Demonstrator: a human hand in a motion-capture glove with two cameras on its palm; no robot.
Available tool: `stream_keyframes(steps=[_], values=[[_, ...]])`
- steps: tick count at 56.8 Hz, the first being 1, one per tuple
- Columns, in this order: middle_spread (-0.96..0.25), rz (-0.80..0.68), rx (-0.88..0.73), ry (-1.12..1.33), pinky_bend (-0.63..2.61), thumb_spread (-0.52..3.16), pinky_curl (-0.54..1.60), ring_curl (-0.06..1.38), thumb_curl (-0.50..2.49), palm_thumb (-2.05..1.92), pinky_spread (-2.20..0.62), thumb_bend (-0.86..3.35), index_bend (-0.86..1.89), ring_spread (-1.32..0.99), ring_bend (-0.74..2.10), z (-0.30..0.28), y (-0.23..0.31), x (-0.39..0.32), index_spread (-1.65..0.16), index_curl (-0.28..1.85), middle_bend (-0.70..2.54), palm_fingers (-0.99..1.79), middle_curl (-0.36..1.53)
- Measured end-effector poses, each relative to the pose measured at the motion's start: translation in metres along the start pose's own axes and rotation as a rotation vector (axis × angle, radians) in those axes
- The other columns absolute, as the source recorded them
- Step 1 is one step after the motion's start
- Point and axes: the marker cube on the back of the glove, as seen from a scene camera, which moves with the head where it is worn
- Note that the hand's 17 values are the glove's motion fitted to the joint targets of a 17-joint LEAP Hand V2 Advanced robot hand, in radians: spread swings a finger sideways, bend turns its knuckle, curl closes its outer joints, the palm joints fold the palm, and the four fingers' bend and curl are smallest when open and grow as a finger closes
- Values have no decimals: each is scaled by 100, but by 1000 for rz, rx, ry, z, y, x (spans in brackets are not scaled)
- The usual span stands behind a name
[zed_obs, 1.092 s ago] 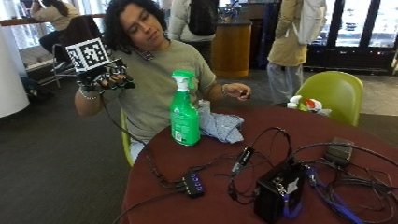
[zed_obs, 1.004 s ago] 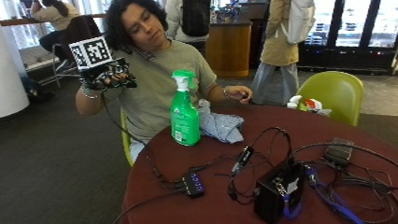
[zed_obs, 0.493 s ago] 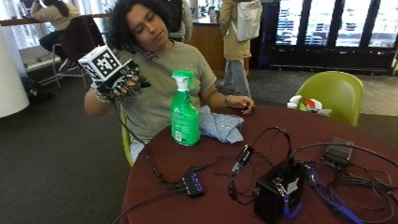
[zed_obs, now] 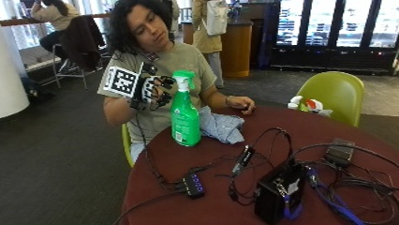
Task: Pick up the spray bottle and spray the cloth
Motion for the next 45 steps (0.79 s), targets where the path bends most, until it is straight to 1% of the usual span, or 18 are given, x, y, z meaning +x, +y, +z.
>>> stream_keyframes(steps=[1,2,4,5,7,8,10,13,16,18,24,26,28,31,35,37,40,45], values=[[3,5,35,-16,70,110,38,35,39,80,3,3,6,-5,56,2,-4,0,-33,15,28,78,32],[1,11,77,-33,71,111,39,36,40,82,-3,4,7,-6,59,3,-8,-1,-31,16,30,90,34],[0,0,135,-62,73,111,38,36,42,85,-10,5,6,-8,61,6,-13,0,-29,15,32,102,35],[-2,-19,144,-72,74,109,38,37,43,88,-14,6,6,-9,63,7,-14,1,-28,15,32,110,35],[-4,-55,159,-83,74,107,39,39,44,90,-18,6,8,-10,66,10,-16,3,-27,16,33,115,37],[-6,-61,170,-85,75,105,40,41,46,93,-20,6,13,-11,69,11,-17,3,-27,17,37,126,39],[-8,-51,188,-90,76,103,42,43,47,95,-22,6,16,-13,71,14,-17,4,-27,20,39,129,41],[-11,-10,219,-103,79,105,45,46,49,97,-23,7,29,-15,75,19,-20,3,-26,25,46,141,45],[-13,20,339,-116,83,108,47,49,51,98,-22,7,40,-17,79,25,-33,4,-26,30,52,144,49],[-14,29,384,-128,85,111,49,51,52,99,-22,8,46,-18,82,28,-40,5,-26,33,56,142,52],[-17,20,388,-157,90,118,54,57,56,103,-21,11,66,-19,91,34,-47,8,-26,43,68,137,60],[-18,20,336,-166,92,120,55,58,58,105,-20,13,69,-20,94,34,-42,9,-25,46,72,134,62],[-19,52,262,-174,94,122,56,60,59,105,-20,14,73,-20,96,32,-34,8,-25,49,75,131,65],[-20,105,250,-168,97,125,58,62,61,106,-20,15,76,-20,99,29,-32,6,-25,52,79,128,68],[-20,-14,263,-94,100,127,61,65,63,106,-19,15,78,-20,102,24,-25,8,-24,55,83,123,72],[-21,-19,244,-51,102,128,62,66,65,104,-19,15,77,-20,104,21,-19,6,-24,57,83,120,74],[-20,13,207,14,103,124,62,66,65,99,-20,10,71,-20,102,14,-14,2,-24,57,82,114,75],[-19,-127,101,138,97,111,59,64,65,91,-22,0,50,-19,98,2,-3,1,-23,53,74,103,73]])
